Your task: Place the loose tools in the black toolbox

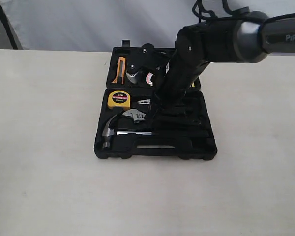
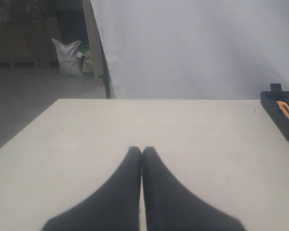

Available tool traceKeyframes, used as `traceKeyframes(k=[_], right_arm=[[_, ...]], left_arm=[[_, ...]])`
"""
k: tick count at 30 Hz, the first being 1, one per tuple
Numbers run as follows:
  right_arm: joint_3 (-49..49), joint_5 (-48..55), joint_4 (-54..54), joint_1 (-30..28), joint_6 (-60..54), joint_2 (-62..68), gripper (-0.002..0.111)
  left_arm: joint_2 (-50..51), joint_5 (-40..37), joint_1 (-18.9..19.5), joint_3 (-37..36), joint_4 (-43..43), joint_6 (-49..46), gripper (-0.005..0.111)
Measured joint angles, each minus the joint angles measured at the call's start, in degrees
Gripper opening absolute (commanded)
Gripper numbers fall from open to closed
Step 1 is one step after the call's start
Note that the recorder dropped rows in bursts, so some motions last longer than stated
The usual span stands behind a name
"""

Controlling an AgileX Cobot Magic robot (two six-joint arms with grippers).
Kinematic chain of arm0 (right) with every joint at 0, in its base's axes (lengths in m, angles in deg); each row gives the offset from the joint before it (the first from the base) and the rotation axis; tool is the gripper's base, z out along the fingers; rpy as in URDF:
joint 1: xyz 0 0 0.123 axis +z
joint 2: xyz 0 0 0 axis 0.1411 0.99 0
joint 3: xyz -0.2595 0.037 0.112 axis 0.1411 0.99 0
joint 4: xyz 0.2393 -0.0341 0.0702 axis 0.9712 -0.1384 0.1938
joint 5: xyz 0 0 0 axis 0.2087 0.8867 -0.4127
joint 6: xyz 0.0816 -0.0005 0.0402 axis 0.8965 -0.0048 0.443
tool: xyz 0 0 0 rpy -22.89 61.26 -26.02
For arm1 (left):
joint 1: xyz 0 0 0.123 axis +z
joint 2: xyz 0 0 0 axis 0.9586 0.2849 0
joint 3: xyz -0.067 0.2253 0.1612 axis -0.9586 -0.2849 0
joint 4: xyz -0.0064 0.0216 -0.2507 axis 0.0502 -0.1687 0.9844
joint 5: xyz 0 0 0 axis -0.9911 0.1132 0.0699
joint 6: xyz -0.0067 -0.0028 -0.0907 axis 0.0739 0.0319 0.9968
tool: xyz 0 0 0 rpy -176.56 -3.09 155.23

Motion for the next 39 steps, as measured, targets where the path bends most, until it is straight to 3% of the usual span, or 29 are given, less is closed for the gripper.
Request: traceKeyframes(k=[12,17,21,28,33,39], right_arm=[[-1.5,0.3,4.2,-1.3,1.4,6.8,0.0],[-2.6,3.9,4.2,-1.3,1.4,4.3,0.0],[-3.9,4.9,4.2,-1.4,2.5,-4.8,0.0],[-3.1,12.4,12.8,-10.7,6.4,-10.2,0.0],[4.5,3.9,14.3,-11.7,6.5,-7.5,0.0],[5.3,1.3,14.3,-9.9,6.2,-2.4,0.0]], left_arm=[[0.0,0.0,0.0,0.0,0.0,0.0,0.001],[0.0,0.0,0.0,0.0,0.0,0.0,0.001],[0.0,0.0,0.0,0.0,0.0,0.0,0.001],[0.0,0.0,0.0,0.0,0.0,0.0,0.001],[0.0,0.0,0.0,0.0,0.0,0.0,0.001],[0.0,0.0,0.0,0.0,0.0,0.0,0.001]])
